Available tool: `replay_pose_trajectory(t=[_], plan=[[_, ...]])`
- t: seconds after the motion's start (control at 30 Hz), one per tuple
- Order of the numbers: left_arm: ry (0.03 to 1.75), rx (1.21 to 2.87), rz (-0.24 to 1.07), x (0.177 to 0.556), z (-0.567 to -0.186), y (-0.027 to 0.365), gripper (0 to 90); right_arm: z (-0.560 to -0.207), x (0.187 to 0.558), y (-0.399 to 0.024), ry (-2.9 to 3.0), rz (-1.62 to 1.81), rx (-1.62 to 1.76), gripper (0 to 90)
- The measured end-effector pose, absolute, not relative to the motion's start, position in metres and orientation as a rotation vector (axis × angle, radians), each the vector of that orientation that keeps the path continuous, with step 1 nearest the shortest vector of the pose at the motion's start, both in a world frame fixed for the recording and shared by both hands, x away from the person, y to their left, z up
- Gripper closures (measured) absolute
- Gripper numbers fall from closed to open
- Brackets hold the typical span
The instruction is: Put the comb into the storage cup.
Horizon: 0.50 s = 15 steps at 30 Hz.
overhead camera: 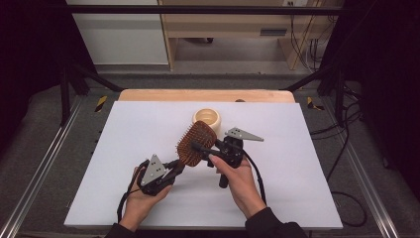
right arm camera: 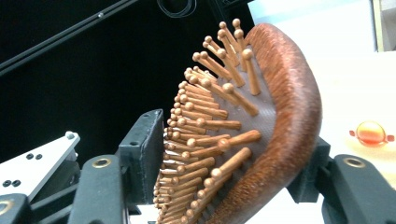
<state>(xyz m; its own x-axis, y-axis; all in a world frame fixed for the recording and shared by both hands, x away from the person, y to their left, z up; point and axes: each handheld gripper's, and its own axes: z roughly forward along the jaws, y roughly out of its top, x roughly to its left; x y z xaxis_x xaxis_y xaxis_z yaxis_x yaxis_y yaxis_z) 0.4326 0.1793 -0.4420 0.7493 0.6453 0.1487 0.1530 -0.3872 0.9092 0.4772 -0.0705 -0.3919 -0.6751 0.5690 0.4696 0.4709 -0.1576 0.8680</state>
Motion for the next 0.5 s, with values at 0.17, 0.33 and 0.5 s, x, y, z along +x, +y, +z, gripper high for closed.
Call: replay_pose_trajectory(t=[0.17, 0.33, 0.5], plan=[[0.617, 1.923, 0.594, 0.4335, -0.4432, 0.1804, 72.7, -0.3909, 0.4763, -0.0692, 1.984, 1.996, 1.209, 44.5], [0.624, 1.918, 0.592, 0.4346, -0.4445, 0.1818, 72.7, -0.3881, 0.4751, -0.0659, 1.989, 2.005, 1.172, 49.5], [0.631, 1.908, 0.585, 0.4357, -0.4458, 0.1821, 72.7, -0.3842, 0.4729, -0.0613, 1.993, 1.998, 1.160, 52.3]])
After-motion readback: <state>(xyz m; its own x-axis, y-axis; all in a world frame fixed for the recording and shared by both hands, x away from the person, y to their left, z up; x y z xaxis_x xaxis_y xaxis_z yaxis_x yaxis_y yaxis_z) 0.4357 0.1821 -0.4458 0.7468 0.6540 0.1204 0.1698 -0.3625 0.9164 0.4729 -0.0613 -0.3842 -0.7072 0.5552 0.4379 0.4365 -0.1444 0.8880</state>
